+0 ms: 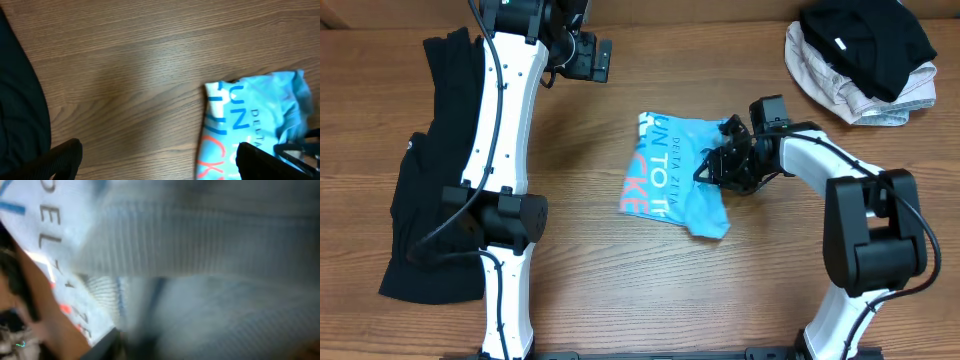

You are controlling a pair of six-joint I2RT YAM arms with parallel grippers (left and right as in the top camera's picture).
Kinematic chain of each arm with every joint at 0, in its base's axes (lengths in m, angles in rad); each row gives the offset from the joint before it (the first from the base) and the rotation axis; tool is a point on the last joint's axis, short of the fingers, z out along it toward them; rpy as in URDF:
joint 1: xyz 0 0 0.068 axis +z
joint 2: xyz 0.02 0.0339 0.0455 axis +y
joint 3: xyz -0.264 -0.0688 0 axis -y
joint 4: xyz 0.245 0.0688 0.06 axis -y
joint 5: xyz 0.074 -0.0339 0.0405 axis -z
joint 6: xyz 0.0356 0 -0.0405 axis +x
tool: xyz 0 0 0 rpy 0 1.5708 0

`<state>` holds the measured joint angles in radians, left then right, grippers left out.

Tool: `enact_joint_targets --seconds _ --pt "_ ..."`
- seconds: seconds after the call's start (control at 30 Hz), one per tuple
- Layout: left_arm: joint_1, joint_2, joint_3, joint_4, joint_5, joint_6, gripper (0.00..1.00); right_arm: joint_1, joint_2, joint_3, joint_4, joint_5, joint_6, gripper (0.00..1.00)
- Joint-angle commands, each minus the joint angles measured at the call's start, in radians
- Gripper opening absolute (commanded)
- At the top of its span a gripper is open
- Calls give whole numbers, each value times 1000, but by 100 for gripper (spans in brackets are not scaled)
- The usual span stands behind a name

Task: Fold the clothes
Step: 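Grasp the folded blue shirt's right edge with the right gripper and lift, then carry the shirt to the top-right clothes pile and place it on top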

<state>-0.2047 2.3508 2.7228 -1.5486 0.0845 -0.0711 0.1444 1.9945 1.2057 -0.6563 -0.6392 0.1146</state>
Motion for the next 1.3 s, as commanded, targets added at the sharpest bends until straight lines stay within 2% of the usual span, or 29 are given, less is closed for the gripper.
enact_joint_targets --seconds 0.0,0.03,0.23,0.53,0.73,1.07,1.27 --pt "4 0 -4 -1 -10 18 100 8 14 7 65 -200 51 12" --pt "4 0 -4 -3 -10 18 100 8 14 8 87 -205 82 4" --pt "4 0 -4 -23 -10 19 100 0 -21 8 339 -314 256 4" --pt "4 0 -4 -22 -10 19 100 -71 -201 136 456 -313 427 4" --pt "4 0 -4 -22 -10 19 100 -162 -241 272 577 -308 543 4" --pt "4 0 -4 -22 -10 19 100 -354 -238 396 768 -99 571 4" --pt "4 0 -4 -19 -10 19 100 -459 -192 400 940 -86 602 4"
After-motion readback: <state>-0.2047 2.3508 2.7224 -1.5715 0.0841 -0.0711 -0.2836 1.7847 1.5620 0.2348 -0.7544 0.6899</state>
